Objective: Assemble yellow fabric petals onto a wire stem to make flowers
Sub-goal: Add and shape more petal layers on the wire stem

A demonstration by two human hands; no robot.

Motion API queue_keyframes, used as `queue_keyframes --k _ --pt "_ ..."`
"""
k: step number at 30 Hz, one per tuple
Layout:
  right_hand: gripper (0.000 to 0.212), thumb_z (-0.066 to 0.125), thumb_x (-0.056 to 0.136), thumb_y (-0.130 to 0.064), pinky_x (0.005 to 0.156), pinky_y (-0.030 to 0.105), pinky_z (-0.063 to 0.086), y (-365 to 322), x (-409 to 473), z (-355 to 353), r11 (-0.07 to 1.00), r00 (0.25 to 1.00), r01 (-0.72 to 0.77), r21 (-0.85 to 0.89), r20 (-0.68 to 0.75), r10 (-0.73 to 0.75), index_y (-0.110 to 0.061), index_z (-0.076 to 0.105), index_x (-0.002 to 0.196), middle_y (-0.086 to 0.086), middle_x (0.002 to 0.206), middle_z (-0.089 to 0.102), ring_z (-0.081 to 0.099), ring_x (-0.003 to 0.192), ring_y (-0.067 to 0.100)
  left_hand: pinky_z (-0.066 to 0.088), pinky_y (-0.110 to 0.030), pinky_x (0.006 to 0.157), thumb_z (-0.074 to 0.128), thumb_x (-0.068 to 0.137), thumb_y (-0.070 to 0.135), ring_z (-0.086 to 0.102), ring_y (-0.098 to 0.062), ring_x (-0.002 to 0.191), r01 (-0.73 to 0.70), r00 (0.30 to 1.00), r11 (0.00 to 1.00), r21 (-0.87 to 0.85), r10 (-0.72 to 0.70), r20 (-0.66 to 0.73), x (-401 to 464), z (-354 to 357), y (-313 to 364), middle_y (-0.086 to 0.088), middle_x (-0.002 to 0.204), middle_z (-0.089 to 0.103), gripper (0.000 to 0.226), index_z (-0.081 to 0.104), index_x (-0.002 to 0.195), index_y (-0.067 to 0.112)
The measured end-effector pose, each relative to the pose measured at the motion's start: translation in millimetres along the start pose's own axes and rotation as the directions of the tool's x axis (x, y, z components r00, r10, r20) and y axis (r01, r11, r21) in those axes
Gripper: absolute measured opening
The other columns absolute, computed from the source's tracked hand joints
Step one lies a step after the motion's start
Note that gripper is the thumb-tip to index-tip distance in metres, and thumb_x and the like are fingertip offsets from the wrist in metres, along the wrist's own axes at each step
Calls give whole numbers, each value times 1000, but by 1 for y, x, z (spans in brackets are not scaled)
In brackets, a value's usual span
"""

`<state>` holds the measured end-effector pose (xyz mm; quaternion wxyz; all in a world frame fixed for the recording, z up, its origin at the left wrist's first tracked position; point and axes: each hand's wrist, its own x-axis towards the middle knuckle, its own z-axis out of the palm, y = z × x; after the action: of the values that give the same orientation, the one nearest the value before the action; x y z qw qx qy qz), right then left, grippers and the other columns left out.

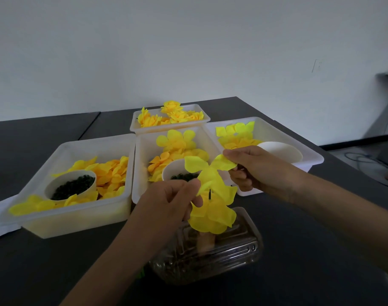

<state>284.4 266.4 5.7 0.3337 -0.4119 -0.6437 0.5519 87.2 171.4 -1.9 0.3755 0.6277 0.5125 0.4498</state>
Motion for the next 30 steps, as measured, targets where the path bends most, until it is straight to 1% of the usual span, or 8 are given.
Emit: queue_keyframes --k 4,6,8,10,14,18,26,30 --pt "41 42 102 -29 45 23 25 -3 -2 -1 999 999 48 24 8 -49 -15 39 64 0 52 33 27 45 14 31 -10 42 55 94 21 33 -3 36 -4 1000 1000 3 4 -18 2 1 -1 9 40 38 38 65 57 19" --pt "40 42 102 -28 45 23 25 -6 -5 -2 995 996 91 41 8 -92 -15 42 64 -1 51 33 27 45 14 46 -18 51 58 95 20 32 -5 41 -9 999 999 46 11 -33 2 -1 0 8 41 36 46 63 49 27" --pt "41 42 102 -28 47 24 24 -10 -7 -4 990 991 134 49 9 -134 -15 46 64 -1 52 33 27 47 15 57 -43 76 62 94 28 32 -6 45 -31 998 996 84 35 -48 0 -3 3 8 42 35 48 60 46 32" --pt "38 43 101 -28 49 26 22 -13 -9 -6 985 985 169 44 21 -170 -11 47 68 -1 53 32 26 47 15 53 -51 72 58 84 40 33 -10 47 -49 996 992 115 56 -64 -3 -4 7 6 44 36 37 60 48 32" --pt "37 43 101 -28 51 30 20 -13 -7 -7 979 978 203 10 37 -204 -9 49 70 0 52 33 27 47 16 43 -39 56 58 75 48 38 -10 48 -94 989 979 181 113 -98 -8 -3 10 -3 48 41 28 62 57 27" --pt "42 44 101 -28 51 28 22 -9 0 -7 986 985 168 -17 46 -167 -18 53 61 0 52 33 25 49 17 35 -16 45 66 86 31 39 -5 41 -110 979 955 274 152 -137 -7 -1 8 8 40 41 34 61 56 17" --pt "40 47 100 -32 51 28 24 -5 10 -8 985 988 146 -94 69 -140 -15 42 64 2 55 31 26 48 16 37 -12 48 63 83 32 41 -5 40 -80 981 945 317 131 -143 -7 -1 7 9 40 42 30 64 57 17" --pt "41 48 99 -32 50 27 24 -5 16 -9 982 985 160 -99 78 -153 -17 46 62 2 56 32 27 49 17 38 -14 49 61 81 37 42 -5 43 -78 981 955 286 125 -148 -5 -2 7 4 43 47 31 63 55 20"
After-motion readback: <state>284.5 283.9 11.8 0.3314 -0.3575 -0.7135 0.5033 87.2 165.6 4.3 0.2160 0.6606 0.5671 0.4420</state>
